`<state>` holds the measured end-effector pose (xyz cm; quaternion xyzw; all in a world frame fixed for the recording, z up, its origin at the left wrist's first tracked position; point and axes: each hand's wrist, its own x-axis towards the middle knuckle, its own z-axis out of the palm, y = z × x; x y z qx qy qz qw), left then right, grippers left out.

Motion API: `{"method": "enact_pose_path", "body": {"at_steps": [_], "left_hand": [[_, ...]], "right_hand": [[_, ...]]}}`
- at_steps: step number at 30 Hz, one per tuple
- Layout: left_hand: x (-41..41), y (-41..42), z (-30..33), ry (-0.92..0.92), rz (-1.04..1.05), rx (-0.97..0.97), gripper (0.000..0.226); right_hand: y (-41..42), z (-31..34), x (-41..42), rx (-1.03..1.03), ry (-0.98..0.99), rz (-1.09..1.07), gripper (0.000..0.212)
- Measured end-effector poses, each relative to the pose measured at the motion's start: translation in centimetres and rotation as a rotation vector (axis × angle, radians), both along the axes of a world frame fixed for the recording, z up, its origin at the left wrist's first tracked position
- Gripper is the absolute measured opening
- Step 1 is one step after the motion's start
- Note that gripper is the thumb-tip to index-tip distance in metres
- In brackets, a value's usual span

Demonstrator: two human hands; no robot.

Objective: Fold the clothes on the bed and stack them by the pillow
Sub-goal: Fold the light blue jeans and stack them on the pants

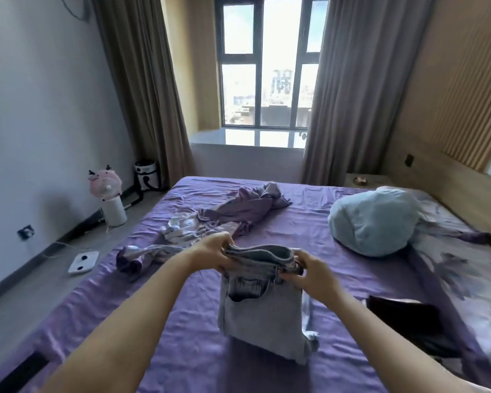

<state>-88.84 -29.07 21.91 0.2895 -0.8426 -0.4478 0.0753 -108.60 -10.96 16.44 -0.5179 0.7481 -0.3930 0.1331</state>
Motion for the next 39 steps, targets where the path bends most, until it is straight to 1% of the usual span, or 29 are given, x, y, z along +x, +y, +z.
{"method": "enact_pose_path", "body": {"at_steps": [4,8,10,14,17,21,24,27,30,32,34,36,39], "left_hand": [[2.5,2.5,-4.4,-0.223,-0.116,0.048,0.030],[3.9,4.5,-7.2,-0.442,-0.296,-0.025,0.035],[4.5,5.2,-8.7,-0.545,-0.414,0.017,0.033],[6.7,6.7,-11.5,-0.674,-0.539,-0.004,0.026],[8.9,8.3,-13.4,-0.749,-0.597,-0.002,0.030],[12.1,10.3,-16.5,-0.822,-0.647,-0.009,0.045],[14.1,12.1,-19.2,-0.877,-0.694,0.027,0.045],[15.3,13.8,-21.8,-0.956,-0.780,0.068,0.042],[16.1,14.9,-24.0,-0.995,-0.844,0.052,0.050],[16.4,15.0,-25.1,-0.994,-0.837,0.093,0.052],[16.3,14.4,-25.8,-0.991,-0.808,0.188,0.046],[15.9,13.3,-26.3,-0.967,-0.764,0.282,0.033],[14.5,10.9,-26.8,-0.844,-0.647,0.273,0.025]], "right_hand": [[2.8,-4.4,2.5,0.177,-0.133,0.131,0.052],[5.7,-7.8,6.0,0.305,-0.265,0.174,0.041],[6.9,-9.4,7.3,0.364,-0.306,0.192,0.033],[8.4,-11.5,10.2,0.454,-0.347,0.184,0.028],[9.4,-12.4,12.8,0.565,-0.351,0.209,0.024],[11.1,-14.4,17.0,0.639,-0.269,0.236,0.027],[13.2,-16.8,20.2,0.654,-0.170,0.257,0.027],[15.1,-19.7,22.7,0.686,-0.164,0.260,0.020],[16.1,-21.8,24.1,0.721,-0.207,0.259,0.016],[16.1,-22.7,24.2,0.737,-0.238,0.243,0.014],[15.8,-23.6,23.9,0.725,-0.282,0.225,0.021],[15.3,-24.5,23.1,0.708,-0.346,0.183,0.032],[14.1,-26.0,21.0,0.672,-0.520,0.059,0.035]]}}
